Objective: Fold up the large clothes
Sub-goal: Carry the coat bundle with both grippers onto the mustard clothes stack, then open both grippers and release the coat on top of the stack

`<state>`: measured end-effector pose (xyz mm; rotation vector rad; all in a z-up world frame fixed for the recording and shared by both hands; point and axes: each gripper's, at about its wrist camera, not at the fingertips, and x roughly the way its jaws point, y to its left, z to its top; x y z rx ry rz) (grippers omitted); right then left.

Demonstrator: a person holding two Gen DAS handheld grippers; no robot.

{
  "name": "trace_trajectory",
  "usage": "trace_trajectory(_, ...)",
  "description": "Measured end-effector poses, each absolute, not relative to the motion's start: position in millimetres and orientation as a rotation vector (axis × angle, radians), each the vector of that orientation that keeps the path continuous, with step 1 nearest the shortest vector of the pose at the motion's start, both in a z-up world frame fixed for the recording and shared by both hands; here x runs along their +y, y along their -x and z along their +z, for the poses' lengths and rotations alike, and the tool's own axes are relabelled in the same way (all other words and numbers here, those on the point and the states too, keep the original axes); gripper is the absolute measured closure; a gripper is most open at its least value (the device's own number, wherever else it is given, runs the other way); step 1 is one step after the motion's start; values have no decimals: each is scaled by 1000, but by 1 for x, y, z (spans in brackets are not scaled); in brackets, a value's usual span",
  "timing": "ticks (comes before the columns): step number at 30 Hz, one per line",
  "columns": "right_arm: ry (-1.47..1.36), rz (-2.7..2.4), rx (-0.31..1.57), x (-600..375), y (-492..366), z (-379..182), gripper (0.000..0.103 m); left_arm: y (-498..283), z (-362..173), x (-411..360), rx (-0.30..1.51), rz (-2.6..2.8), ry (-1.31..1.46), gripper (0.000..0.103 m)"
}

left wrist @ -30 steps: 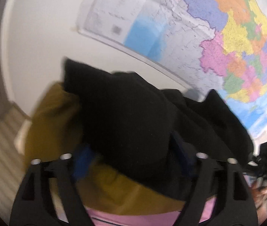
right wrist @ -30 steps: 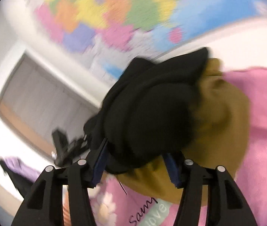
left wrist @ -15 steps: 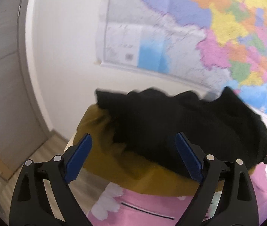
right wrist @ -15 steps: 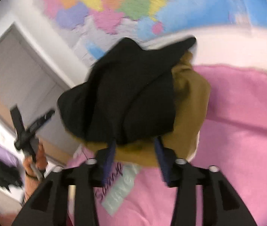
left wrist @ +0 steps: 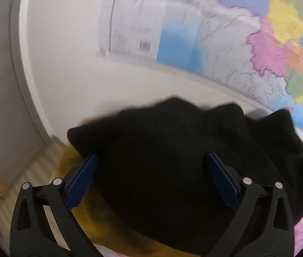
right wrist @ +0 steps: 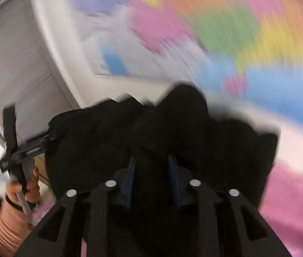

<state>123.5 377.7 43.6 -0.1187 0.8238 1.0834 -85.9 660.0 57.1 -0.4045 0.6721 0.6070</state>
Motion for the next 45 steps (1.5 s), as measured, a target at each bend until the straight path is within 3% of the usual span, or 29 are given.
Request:
trace_trajectory(4, 41, 1100, 832, 359, -125, 37, 74, 95, 46, 660, 679, 563, 474, 4)
trace_trajectory(8, 58, 1085, 701, 339, -98, 61, 45, 108, 58, 637, 633, 608, 441, 6)
trace_trajectory(11, 136, 1075, 590, 325, -72, 68, 39, 115, 64, 619, 623, 626, 430, 6)
trace_trajectory(14, 158, 1054, 505, 309, -49, 65, 25, 123, 67, 588, 613, 647, 392, 6)
trace_trajectory(20, 215, 1042, 422, 277, -2, 47, 7, 145, 67, 515, 607, 676, 373, 5)
trace_trajectory(30, 197, 1039, 457, 241, 34, 25, 6, 169, 65, 429, 609, 671, 382, 5)
trace_trajectory(45, 201, 1038, 433, 212, 71, 25, 6, 188, 65, 372, 619, 735, 298, 5)
